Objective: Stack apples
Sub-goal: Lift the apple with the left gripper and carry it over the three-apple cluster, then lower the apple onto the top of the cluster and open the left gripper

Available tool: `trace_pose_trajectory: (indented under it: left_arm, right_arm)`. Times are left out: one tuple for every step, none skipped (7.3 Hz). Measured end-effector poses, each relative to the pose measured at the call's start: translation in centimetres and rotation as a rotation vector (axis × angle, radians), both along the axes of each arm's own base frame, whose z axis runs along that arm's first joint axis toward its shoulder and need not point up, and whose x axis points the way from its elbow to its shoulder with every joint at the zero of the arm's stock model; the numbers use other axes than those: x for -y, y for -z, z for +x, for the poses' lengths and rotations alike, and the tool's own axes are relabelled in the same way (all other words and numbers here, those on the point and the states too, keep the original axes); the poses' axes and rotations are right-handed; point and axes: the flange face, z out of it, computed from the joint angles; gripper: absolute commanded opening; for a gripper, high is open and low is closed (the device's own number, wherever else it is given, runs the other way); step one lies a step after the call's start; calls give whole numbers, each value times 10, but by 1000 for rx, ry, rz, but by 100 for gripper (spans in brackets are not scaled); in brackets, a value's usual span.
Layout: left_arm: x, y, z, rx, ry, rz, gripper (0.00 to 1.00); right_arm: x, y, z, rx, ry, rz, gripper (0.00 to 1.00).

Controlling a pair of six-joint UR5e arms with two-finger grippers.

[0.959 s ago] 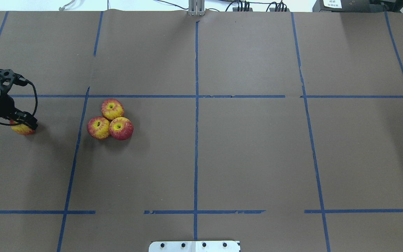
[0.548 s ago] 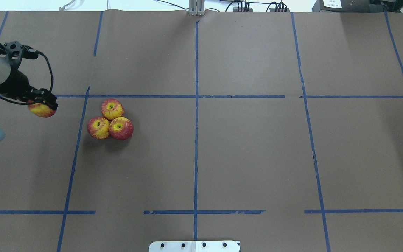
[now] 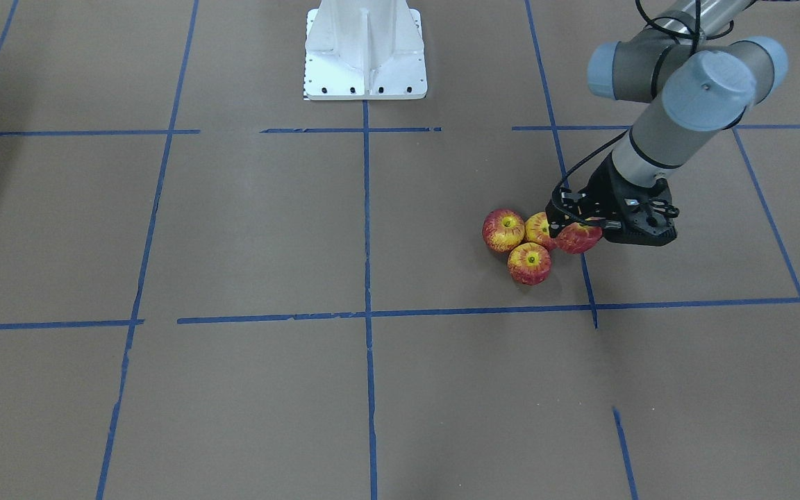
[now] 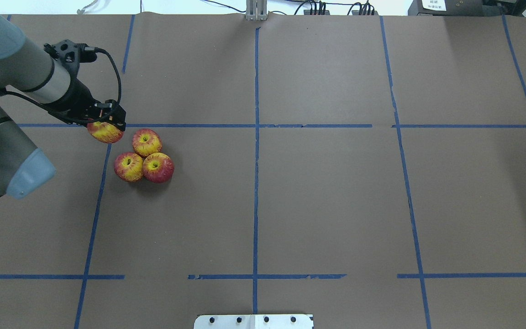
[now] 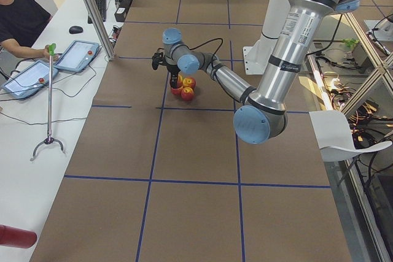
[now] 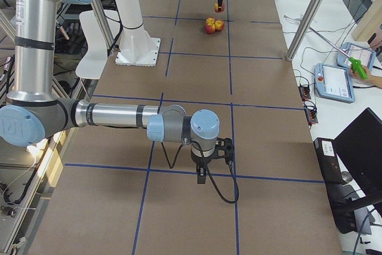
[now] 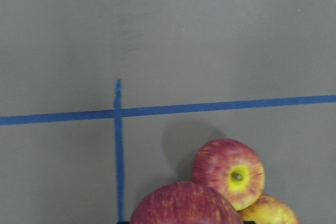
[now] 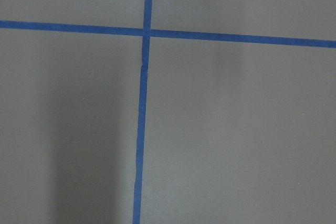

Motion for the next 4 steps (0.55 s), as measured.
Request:
trace_pose_trajectory:
  left_arm:
    - [-5,2,16,4,-9,-6,0]
    - [-9,4,29,6,-19,-11,0]
    - [-11,4,36,7,-27,-13,0]
    - [-15,3,43,9,-37,-16,0]
  right_arm:
    - [0,0,0,0,0,1,100]
    - [0,0,0,1,0,1,100]
    - [0,0,0,1,0,1,100]
    - [0,0,0,0,0,1,100]
